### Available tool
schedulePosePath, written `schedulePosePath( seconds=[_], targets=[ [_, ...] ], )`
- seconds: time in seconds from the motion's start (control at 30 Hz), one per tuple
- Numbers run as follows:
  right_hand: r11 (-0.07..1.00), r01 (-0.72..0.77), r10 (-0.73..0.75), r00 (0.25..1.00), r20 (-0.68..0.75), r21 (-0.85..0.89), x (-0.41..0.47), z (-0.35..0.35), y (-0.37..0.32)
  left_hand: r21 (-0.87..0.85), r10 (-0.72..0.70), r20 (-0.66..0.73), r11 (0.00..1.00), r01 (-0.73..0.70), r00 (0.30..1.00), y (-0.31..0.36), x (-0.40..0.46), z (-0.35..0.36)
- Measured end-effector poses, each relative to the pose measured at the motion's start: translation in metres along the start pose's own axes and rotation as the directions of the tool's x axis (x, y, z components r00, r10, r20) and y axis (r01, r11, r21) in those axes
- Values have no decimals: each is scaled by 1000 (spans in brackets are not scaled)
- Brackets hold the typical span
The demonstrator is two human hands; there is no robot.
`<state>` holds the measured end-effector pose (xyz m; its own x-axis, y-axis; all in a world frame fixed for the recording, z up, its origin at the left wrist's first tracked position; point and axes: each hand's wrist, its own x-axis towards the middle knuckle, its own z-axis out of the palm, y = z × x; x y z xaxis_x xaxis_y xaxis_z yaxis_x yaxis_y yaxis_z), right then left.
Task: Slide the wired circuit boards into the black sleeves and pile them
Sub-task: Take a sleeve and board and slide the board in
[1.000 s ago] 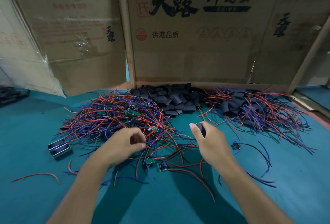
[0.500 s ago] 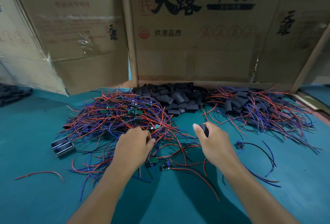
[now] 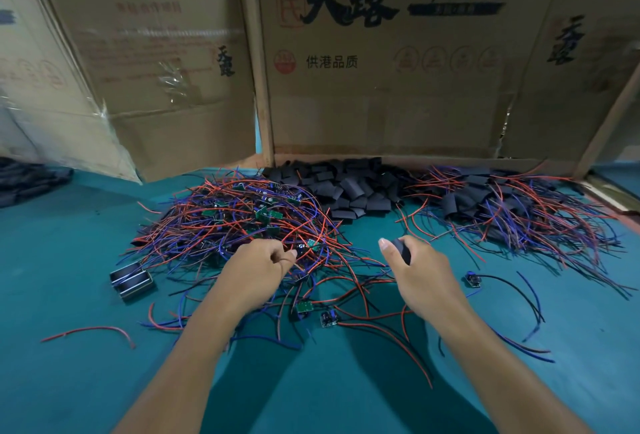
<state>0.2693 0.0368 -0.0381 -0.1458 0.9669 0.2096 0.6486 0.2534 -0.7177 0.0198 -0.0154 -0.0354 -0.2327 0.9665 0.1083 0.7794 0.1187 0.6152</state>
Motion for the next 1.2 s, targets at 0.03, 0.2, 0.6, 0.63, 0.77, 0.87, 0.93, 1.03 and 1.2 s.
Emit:
schedulePosePath(
  seconds=[0.03,0.2,0.6,0.63,0.77,0.87,0.93,1.03,1.2],
  targets=[
    [1000,2,-2,1000,-2,-1,0,0,0,19,2,6,1000,-2,1000,-1,1,0],
    [1000,2,-2,1000,1,1,0,-1,-1,140,88,80,985,-99,993,1,-3,5],
    [999,12,-12,1000,-14,-31,1,2,0,368,144,-48,923,-116,988,12,-4,22],
    [999,13,-14,1000,-14,-37,1,2,0,379,156,-57,917,-123,986,13,-4,24],
    [999,5,-4,1000,14,-39,0,2,-1,449,238,-68,874,-184,969,15,-2,24],
    [998,13,-12,1000,18,-55,0,2,-1,284,290,-155,929,-238,944,15,-3,16],
    [998,19,-18,1000,9,-57,1,1,-1,-17,245,-216,967,-254,945,18,-7,10],
    [999,21,-21,1000,4,-50,2,0,0,-358,153,-259,902,-242,954,25,-10,2],
    [997,42,-42,999,-3,-66,2,2,2,-604,70,-317,754,-259,946,31,-11,-8]
  ],
)
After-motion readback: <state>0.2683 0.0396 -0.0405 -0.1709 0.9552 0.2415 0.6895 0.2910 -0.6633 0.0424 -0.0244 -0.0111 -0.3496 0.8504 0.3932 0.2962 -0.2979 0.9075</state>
